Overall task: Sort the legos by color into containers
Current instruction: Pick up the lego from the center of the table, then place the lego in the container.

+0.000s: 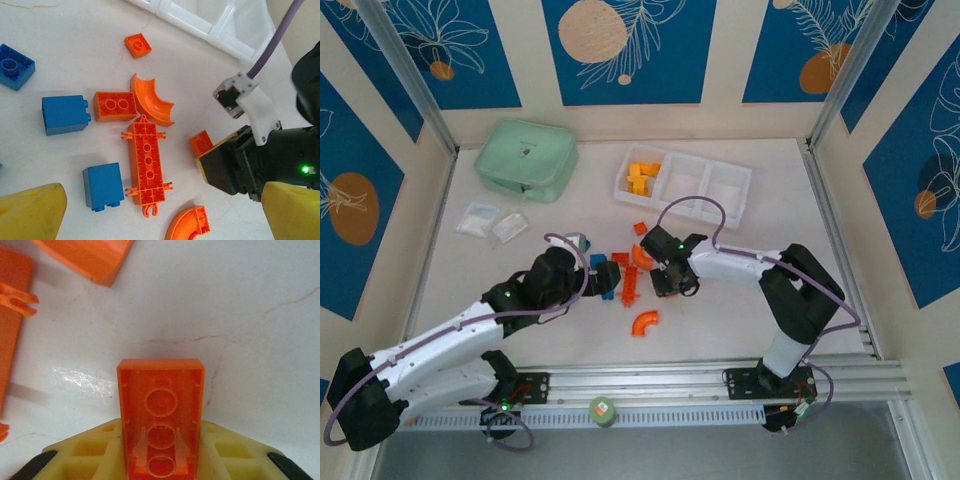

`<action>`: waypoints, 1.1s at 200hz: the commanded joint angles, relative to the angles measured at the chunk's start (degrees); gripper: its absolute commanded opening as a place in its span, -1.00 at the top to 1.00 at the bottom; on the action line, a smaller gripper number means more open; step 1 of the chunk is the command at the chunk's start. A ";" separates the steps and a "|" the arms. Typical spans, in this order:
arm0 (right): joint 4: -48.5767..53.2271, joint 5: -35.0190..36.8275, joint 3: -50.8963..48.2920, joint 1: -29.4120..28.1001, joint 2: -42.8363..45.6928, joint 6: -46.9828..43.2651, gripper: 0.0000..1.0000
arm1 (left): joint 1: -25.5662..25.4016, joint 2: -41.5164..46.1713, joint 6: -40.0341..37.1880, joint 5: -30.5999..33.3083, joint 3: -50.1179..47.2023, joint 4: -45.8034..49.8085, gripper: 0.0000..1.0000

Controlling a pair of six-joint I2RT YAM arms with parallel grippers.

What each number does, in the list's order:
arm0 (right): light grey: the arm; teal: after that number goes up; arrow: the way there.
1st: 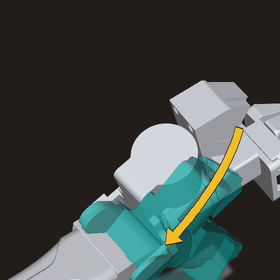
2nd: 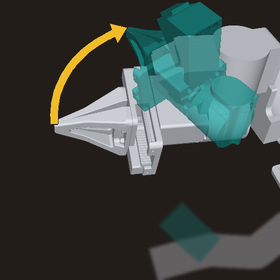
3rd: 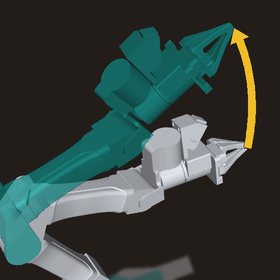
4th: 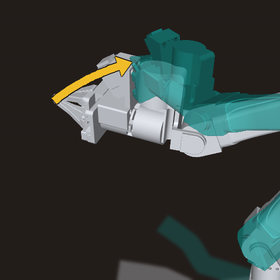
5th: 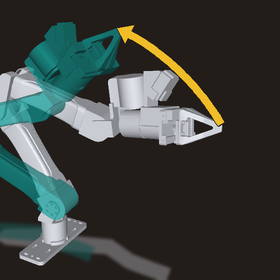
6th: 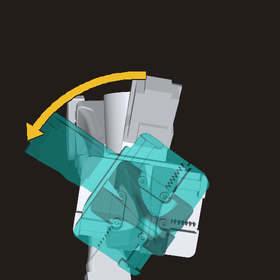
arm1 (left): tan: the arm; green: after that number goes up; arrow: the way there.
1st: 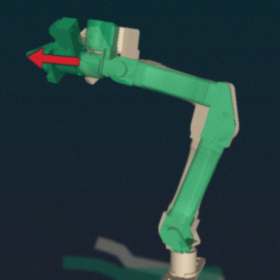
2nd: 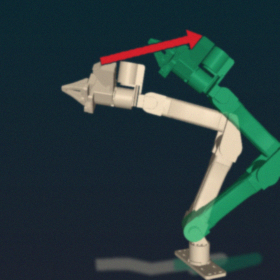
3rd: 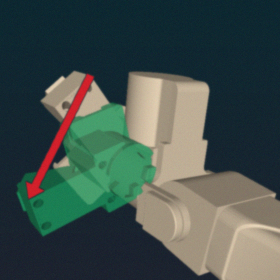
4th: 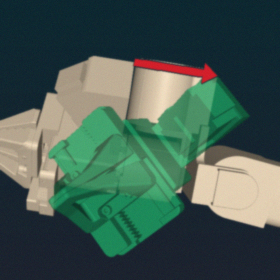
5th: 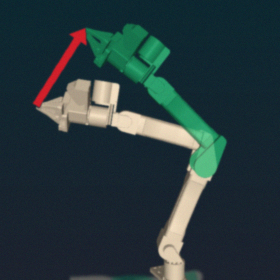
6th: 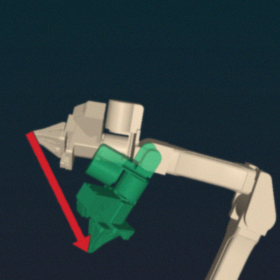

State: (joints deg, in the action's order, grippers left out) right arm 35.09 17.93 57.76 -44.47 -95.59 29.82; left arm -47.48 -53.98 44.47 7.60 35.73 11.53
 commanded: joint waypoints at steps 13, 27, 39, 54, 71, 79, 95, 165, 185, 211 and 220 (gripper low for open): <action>-0.63 -2.61 0.72 2.72 4.35 -0.98 0.44 | 1.20 -0.80 -1.84 -0.75 1.75 -1.32 -0.99; -0.86 -3.07 1.75 4.36 5.26 -1.38 0.45 | 1.99 -1.13 -1.93 -1.70 1.81 -1.92 -0.99; -0.86 -3.84 3.33 6.15 5.26 -2.31 0.45 | 2.86 -1.46 -1.93 -2.67 1.85 -2.37 -0.99; -0.30 -3.63 6.42 8.40 4.44 -3.22 0.45 | 4.17 -1.98 -2.43 -3.89 2.27 -2.57 -0.99; -0.52 -3.81 10.46 11.26 2.92 -4.07 0.44 | 5.82 -2.75 -3.13 -5.22 3.07 -2.36 -0.99; -0.70 -3.45 12.54 12.48 1.72 -4.41 0.44 | 6.53 -3.12 -3.47 -5.87 3.41 -2.47 -0.99; -0.98 -2.05 17.09 14.62 -1.27 -5.18 0.45 | 8.04 -4.08 -4.05 -7.39 4.28 -2.63 -0.99; -1.40 6.01 37.85 21.70 -18.48 -7.16 0.41 | 13.02 -8.40 -6.21 -12.52 7.93 -3.53 -0.99; -2.48 5.47 42.04 22.99 -21.96 -6.79 0.25 | 13.21 -8.94 -6.60 -12.08 8.57 -3.45 -0.99; 2.59 6.05 50.29 23.16 -25.91 -6.61 0.05 | 13.38 -9.90 -6.61 -12.54 9.05 -3.59 -0.99; 2.42 5.49 49.89 22.90 -25.13 -6.71 0.00 | 13.38 -9.93 -6.54 -13.08 9.10 -3.41 -0.99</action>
State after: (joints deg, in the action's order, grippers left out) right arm 34.41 22.68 103.81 -20.99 -121.12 23.44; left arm -34.72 -63.42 38.87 -3.46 42.72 8.75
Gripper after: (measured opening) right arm 0.475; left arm 0.994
